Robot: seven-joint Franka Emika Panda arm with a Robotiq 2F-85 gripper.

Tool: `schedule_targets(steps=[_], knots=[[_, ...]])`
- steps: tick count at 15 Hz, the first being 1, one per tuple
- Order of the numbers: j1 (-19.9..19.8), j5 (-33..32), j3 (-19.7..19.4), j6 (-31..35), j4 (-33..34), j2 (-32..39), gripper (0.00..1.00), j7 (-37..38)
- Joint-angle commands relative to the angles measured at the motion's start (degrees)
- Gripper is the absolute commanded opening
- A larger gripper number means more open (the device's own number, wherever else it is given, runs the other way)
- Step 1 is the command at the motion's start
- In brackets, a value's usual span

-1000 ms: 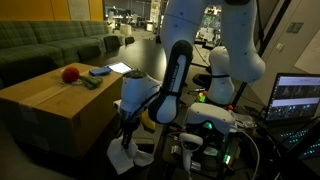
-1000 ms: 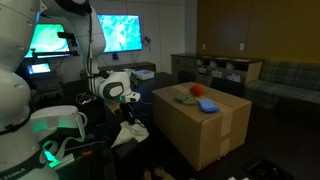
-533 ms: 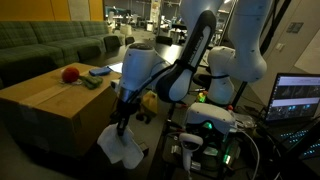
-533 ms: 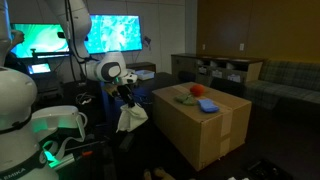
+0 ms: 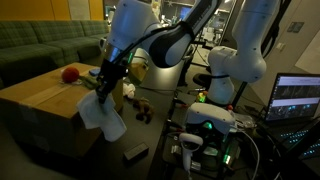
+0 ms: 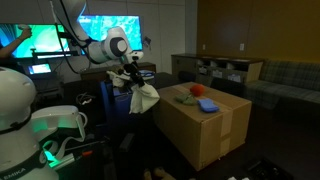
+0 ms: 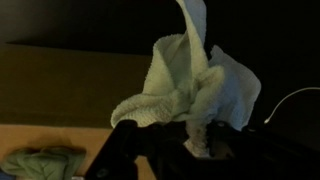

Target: Swap the things on the box with the things on the table

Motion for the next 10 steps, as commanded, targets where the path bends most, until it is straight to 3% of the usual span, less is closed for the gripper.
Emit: schedule_targets(steps=[1, 6, 10], knots=[[-11.42, -0.02, 9.71, -4.45, 5.43, -1.86, 0.03, -1.14], [-23.73, 2.94, 18.02, -5.59, 13.58, 0.50, 0.03, -9.22], [-28.85, 5.63, 20.01, -5.16, 19.30, 4.11, 0.03, -16.06]])
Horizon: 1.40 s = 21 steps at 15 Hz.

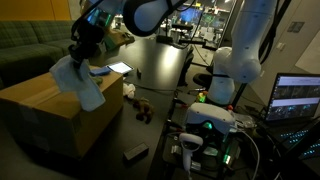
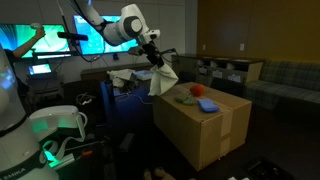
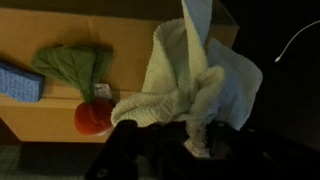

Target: Swap the things on the box with the things on the table

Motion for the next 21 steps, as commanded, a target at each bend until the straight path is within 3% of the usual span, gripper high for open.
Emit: schedule_targets(steps=[1, 12, 13, 14, 21], knots=[[-5.10, 1.79, 1.60, 1.12, 8.52, 6.46, 0.03, -8.00], [-7.61, 11.33, 3.93, -3.00, 27.60, 25.47, 0.03, -23.96], [-7.62, 11.59, 3.85, -3.62, 28.74, 26.45, 0.36, -24.38], [-7.71, 11.84, 3.86, -4.07, 29.51, 27.01, 0.37, -24.74], [-9.80, 13.73, 3.93, -10.53, 31.29, 25.14, 0.88, -27.90]])
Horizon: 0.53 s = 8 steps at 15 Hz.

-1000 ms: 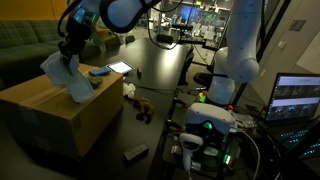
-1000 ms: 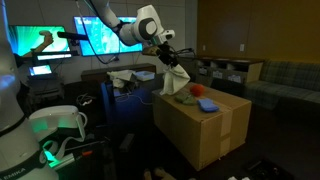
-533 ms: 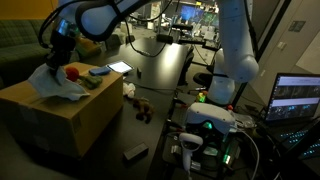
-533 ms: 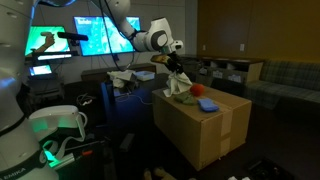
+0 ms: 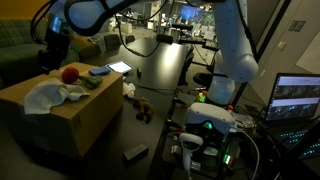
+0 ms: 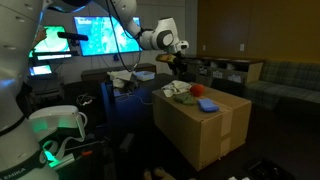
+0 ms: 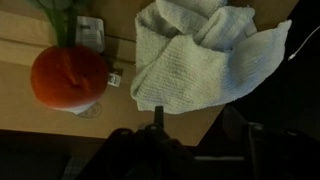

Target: Swap the things on the box with the things on the table

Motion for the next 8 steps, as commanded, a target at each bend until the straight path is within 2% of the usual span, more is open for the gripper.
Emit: schedule_targets(steps=[1, 2, 5, 8], knots=[[-1.97, 2.29, 0.87, -6.11, 1.10, -2.50, 0.95, -3.07], [-2.34, 2.24, 0.59, -7.66, -0.26, -3.98, 1.00, -3.09], [-4.32, 3.43, 0.64, -14.06, -2.92, -8.20, 1.00, -4.86], [-7.07, 6.19, -0.01, -18.32, -9.69, -14.89, 1.00, -7.07]])
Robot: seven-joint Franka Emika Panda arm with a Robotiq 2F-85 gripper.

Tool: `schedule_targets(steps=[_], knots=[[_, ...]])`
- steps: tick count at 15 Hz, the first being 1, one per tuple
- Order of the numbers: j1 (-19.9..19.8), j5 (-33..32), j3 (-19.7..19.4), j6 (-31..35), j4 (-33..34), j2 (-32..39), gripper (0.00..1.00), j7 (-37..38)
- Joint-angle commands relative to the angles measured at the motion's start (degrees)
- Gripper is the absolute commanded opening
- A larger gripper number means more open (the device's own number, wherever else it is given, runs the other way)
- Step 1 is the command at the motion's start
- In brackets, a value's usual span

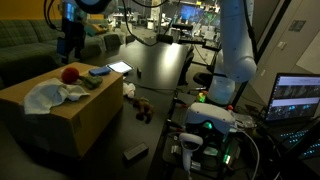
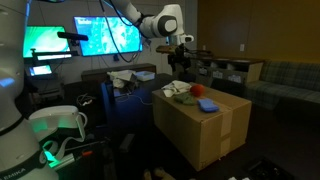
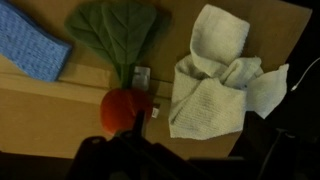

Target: Swap the things on the box with the things on the table

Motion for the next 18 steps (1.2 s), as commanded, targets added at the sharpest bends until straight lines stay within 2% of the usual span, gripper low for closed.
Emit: schedule_targets(steps=[1, 4, 8, 13, 15, 16, 18], knots=[[-3.42, 4.45, -0.27, -3.61, -9.67, -9.30, 1.00, -3.98], [-5.66, 8.07, -1.28, -3.08, -20.41, -16.70, 1.00, -6.93], [-7.80, 12.34, -4.30, 1.54, -33.74, -24.76, 1.00, -11.15], [-9.41, 18.16, -10.92, 6.69, -49.26, -35.58, 1.00, -19.74], [-10.03, 18.64, -14.13, 8.35, -52.59, -38.02, 1.00, -22.21], [-8.97, 16.36, -13.03, 5.76, -47.87, -33.25, 1.00, -18.93], [-9.19, 16.32, -14.17, 5.78, -49.28, -34.35, 1.00, -19.51]])
